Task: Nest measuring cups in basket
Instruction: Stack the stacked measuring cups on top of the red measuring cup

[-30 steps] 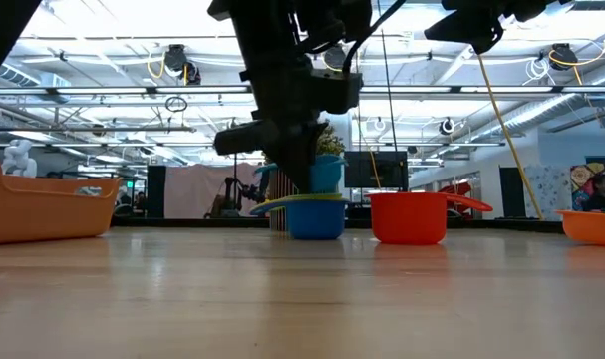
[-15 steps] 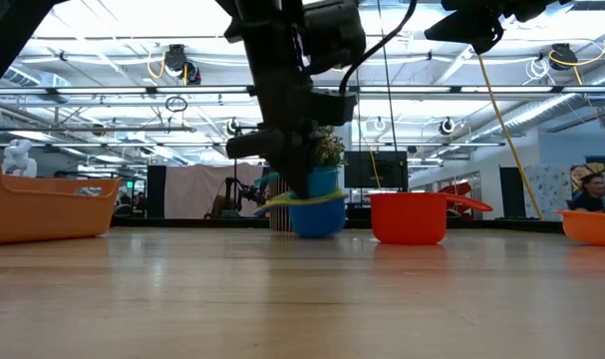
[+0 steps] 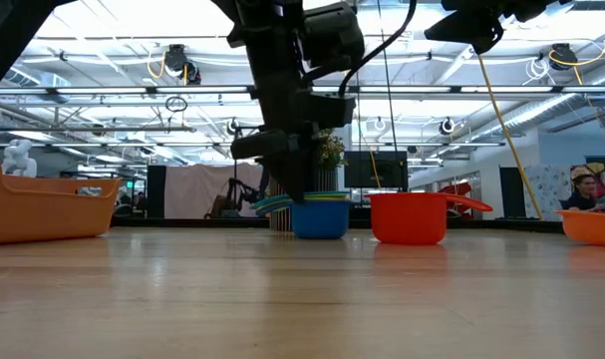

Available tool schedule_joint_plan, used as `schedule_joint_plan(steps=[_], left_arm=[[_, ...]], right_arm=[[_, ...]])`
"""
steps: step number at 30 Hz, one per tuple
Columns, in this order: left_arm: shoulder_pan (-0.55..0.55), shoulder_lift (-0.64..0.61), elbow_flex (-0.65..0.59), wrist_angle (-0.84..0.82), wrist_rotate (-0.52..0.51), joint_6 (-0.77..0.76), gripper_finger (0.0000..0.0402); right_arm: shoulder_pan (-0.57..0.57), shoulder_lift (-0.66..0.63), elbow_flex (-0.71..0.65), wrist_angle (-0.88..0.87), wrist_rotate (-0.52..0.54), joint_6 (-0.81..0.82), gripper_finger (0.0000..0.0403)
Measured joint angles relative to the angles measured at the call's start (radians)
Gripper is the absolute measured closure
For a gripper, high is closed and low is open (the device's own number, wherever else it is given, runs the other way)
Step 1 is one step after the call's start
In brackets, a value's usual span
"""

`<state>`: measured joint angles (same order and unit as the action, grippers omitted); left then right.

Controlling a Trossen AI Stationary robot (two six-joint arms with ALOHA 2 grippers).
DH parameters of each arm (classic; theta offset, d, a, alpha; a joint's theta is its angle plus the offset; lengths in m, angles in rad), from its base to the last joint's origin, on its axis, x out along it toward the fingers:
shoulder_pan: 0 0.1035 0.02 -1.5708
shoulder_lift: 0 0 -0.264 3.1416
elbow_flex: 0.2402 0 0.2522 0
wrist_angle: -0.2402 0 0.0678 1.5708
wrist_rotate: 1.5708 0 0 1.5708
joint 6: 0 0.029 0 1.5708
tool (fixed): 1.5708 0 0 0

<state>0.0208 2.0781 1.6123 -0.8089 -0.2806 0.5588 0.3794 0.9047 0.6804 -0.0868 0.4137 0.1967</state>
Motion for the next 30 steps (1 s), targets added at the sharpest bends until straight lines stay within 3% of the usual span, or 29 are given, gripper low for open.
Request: schedule_joint_plan(steps=[9,23,26,30], left_arm=[[-0.001,0.0,0.0,0.002,0.097,-0.057,0.0214],[0.04,0.054,-0.002,0.089,0.116,-0.048,0.0214],[0.042,0.064,-0.001,0.101,0.135,-0.064,0.023],[0.03,0.064,0.0,0.087,0.142,-0.094,0.0286]], right_arm=[[0.0,0.0,0.0,0.0,0.0,0.0,0.0154],[0.0,0.0,0.001,0.001,-0.001,0.0,0.0154],[0.0,0.0,0.001,-0.002,-0.001,0.0,0.0154],[0.0,0.0,0.001,-0.002,-0.001,-0.001,0.0154]])
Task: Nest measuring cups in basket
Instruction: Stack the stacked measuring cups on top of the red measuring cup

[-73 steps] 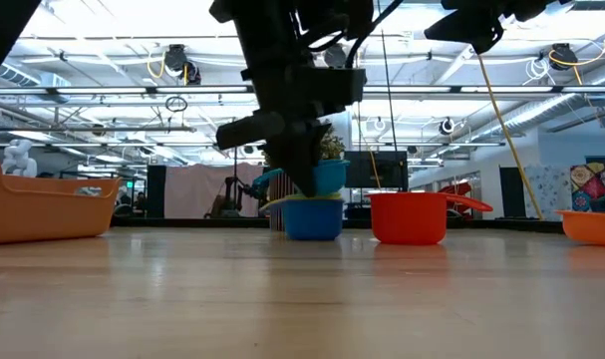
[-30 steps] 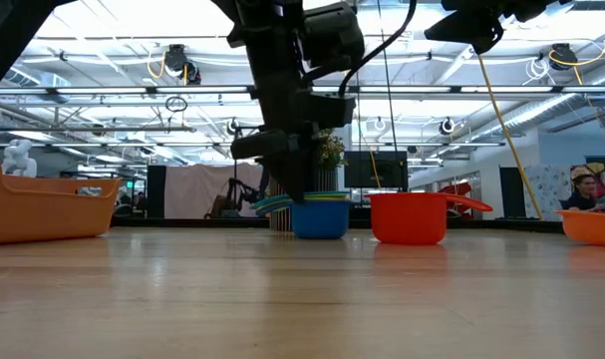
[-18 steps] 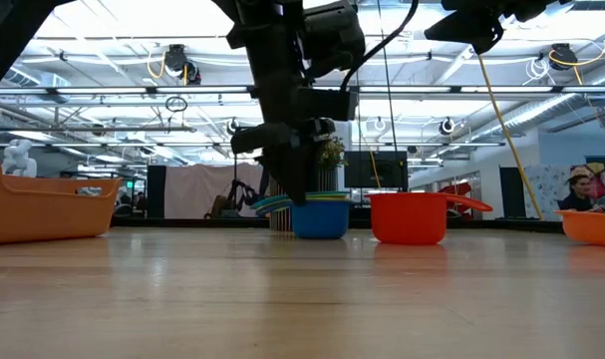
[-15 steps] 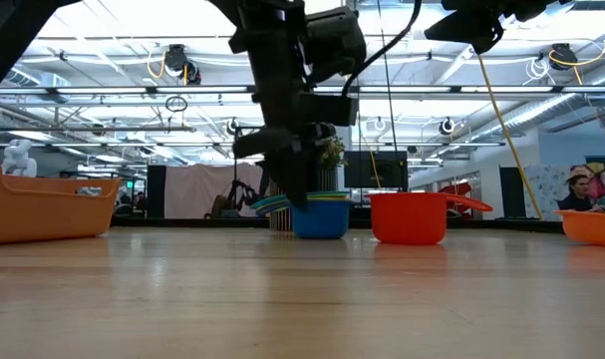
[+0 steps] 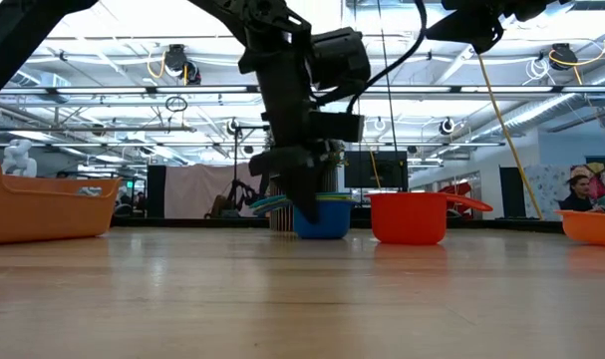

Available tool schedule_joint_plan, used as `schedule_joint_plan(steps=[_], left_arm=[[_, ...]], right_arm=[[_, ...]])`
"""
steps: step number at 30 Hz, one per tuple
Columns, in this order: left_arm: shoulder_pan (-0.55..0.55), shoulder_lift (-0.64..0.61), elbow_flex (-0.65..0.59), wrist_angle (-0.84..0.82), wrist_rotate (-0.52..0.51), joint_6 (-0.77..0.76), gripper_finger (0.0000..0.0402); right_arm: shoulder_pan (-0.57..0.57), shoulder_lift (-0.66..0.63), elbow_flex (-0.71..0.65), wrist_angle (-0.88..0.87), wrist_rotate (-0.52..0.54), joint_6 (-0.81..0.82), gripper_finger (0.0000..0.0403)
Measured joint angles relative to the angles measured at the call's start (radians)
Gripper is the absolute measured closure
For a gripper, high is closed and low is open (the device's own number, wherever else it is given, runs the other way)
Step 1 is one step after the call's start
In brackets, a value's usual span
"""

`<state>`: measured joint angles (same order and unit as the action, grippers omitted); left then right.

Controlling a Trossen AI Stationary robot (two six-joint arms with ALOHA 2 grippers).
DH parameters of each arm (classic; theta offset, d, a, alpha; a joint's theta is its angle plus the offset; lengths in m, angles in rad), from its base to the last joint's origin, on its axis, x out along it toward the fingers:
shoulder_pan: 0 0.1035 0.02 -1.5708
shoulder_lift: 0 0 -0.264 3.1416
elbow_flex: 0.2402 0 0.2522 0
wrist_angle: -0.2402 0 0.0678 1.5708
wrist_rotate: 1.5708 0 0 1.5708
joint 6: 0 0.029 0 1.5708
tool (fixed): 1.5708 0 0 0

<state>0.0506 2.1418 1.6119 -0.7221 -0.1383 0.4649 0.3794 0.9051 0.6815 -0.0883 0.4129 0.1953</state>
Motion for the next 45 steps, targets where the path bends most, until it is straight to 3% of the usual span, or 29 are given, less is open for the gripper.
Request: schedule_joint_plan(steps=[5,9,14,20,26,36,40,45], left_arm=[[-0.028,-0.002,0.0,-0.007,0.002,-0.045,0.0366],[-0.048,-0.002,0.001,-0.007,0.003,-0.096,0.0365],[-0.081,-0.002,0.001,-0.008,0.006,-0.14,0.0328],[-0.123,-0.002,0.001,-0.009,0.008,-0.217,0.0364],[-0.15,-0.002,0.001,-0.004,0.018,-0.311,0.0364],[-0.177,-0.015,-0.002,0.015,0.036,-0.524,0.0213],[-0.189,-0.046,-0.002,0.016,0.034,-0.527,0.019],[-0.187,-0.117,-0.002,0.014,-0.003,-0.525,0.0195]], right_arm=[[0.0,0.0,0.0,0.001,0.0,-0.001,0.0154],[0.0,0.0,0.0,0.002,0.0,0.001,0.0154],[0.0,0.0,0.0,0.003,0.0,0.001,0.0154],[0.0,0.0,0.0,0.006,0.0,0.001,0.0154],[0.0,0.0,0.0,0.006,0.0,0.001,0.0154],[0.0,0.0,-0.001,0.006,0.0,-0.001,0.0154],[0.0,0.0,-0.001,0.005,0.0,-0.002,0.0154],[0.0,0.0,-0.001,0.004,0.0,-0.002,0.0154]])
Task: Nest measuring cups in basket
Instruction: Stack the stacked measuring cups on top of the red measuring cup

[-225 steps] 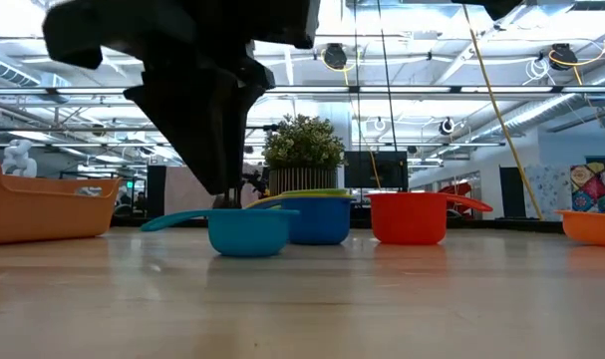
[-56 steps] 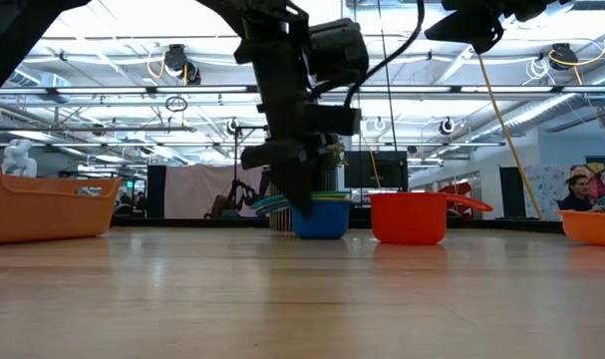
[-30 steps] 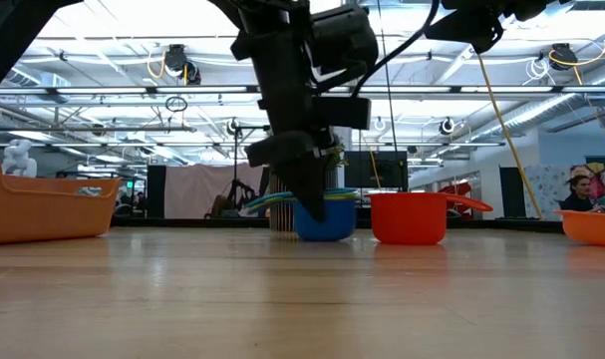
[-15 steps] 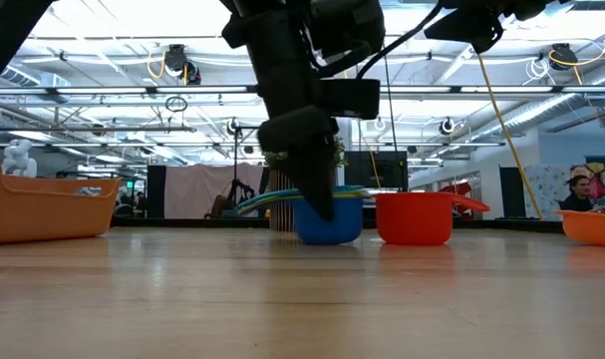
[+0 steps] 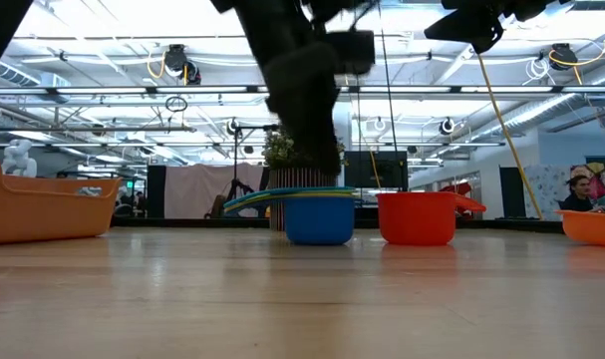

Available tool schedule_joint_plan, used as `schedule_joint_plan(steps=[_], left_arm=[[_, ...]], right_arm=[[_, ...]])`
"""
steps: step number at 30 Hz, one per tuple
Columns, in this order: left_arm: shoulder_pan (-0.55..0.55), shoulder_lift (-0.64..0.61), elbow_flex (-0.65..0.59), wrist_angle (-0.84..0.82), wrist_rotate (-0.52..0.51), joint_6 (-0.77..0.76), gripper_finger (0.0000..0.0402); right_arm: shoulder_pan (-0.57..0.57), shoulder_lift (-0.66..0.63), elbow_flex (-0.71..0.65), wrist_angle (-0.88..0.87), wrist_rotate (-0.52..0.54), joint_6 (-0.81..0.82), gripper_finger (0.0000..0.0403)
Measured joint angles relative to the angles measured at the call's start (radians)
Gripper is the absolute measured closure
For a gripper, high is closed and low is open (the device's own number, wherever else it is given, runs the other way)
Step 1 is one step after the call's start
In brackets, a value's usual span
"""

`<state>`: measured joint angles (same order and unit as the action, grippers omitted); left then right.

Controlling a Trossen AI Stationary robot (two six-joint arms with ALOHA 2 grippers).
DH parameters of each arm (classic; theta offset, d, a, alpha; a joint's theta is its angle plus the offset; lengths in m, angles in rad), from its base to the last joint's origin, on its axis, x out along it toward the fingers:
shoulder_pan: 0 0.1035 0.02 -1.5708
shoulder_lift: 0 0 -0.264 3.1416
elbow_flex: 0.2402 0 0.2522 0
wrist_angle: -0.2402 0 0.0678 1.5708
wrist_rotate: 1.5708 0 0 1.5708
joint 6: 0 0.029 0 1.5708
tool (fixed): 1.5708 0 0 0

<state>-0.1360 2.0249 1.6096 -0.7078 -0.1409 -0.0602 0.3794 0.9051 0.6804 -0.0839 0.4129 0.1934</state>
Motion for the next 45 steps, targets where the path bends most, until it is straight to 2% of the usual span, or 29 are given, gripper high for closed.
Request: schedule_joint_plan(steps=[6,11,13,15,22,25,29,38,45], left_arm=[[0.0,-0.096,0.001,-0.027,-0.04,0.022,0.0212],[0.008,-0.145,0.002,-0.178,-0.219,0.162,0.0225],[0.031,-0.148,0.002,-0.226,-0.244,0.207,0.0229],[0.059,-0.147,0.002,-0.247,-0.209,0.216,0.0231],[0.118,-0.137,0.002,-0.269,0.079,0.116,0.0221],[0.103,-0.138,0.002,-0.271,0.096,0.106,0.0204],[0.084,-0.138,0.002,-0.279,0.059,0.073,0.0161],[0.081,-0.138,0.002,-0.289,0.035,-0.018,0.0013],[0.081,-0.138,-0.026,-0.276,0.043,-0.046,0.0023]], right_arm=[[0.0,0.0,0.0,-0.003,0.0,0.001,0.0154],[0.0,0.0,0.0,-0.002,-0.027,0.002,0.0154],[0.0,0.0,0.0,-0.002,-0.028,0.003,0.0154],[0.0,0.0,0.0,-0.002,-0.028,0.003,0.0154],[0.0,0.0,0.0,-0.003,-0.055,0.003,0.0154],[0.0,0.0,0.0,-0.003,-0.062,0.0,0.0154],[0.0,0.0,0.0,-0.003,-0.062,-0.004,0.0154],[0.0,0.0,0.0,-0.004,-0.076,-0.004,0.0154],[0.0,0.0,0.0,-0.004,-0.076,-0.021,0.0154]])
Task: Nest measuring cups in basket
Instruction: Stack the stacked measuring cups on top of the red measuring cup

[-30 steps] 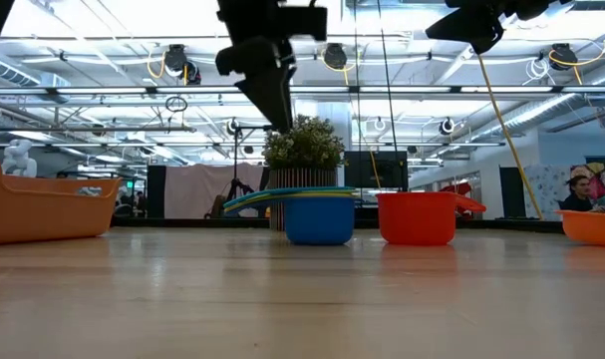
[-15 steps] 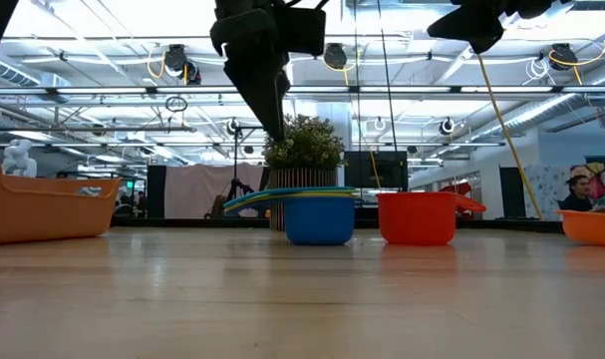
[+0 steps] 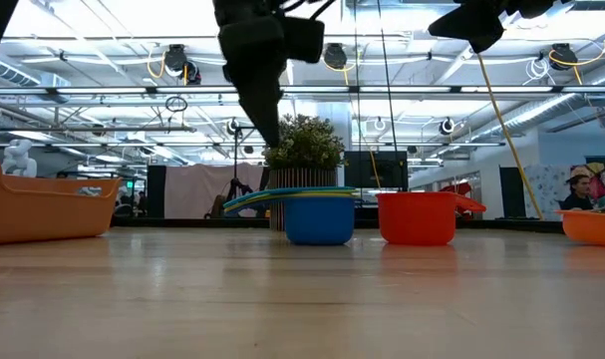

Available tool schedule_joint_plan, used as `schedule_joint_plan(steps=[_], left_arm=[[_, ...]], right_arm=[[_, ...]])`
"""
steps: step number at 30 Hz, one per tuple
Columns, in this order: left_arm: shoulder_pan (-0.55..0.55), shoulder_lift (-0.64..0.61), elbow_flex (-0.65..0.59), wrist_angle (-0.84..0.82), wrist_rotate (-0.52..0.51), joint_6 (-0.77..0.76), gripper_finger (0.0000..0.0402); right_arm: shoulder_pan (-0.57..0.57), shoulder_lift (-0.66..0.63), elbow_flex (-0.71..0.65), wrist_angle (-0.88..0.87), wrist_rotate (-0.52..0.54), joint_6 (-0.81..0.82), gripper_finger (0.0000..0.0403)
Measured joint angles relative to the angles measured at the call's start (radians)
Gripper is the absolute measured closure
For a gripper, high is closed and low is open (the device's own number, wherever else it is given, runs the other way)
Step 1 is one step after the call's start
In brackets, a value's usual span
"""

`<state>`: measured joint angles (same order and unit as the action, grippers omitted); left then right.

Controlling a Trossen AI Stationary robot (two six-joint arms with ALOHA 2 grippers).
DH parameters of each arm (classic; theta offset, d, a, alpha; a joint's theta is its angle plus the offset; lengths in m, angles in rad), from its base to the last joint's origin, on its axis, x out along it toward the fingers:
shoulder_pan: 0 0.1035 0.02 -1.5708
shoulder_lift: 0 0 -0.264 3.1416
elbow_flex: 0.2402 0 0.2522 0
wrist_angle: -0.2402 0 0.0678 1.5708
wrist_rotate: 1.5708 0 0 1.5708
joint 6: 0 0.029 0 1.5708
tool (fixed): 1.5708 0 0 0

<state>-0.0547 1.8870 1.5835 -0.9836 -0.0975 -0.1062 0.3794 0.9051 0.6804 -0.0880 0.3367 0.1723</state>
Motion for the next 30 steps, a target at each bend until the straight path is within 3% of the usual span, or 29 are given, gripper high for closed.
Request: schedule_joint_plan(steps=[8,19,28,30], left_arm=[[0.017,0.0,-0.118,0.068,-0.001,0.01,0.0004],[0.096,0.0,-0.126,0.103,-0.003,0.168,0.0004],[0.185,-0.006,-0.126,0.14,-0.199,0.217,0.0005],[0.2,-0.004,-0.126,0.152,-0.197,0.217,0.0005]], right_arm=[[0.0,0.0,0.0,-0.006,0.0,-0.013,0.0154],[0.0,0.0,0.0,-0.023,0.0,-0.013,0.0154],[0.0,0.0,-0.001,-0.053,0.0,-0.01,0.0154],[0.0,0.0,-0.001,-0.053,0.0,-0.004,0.0154]])
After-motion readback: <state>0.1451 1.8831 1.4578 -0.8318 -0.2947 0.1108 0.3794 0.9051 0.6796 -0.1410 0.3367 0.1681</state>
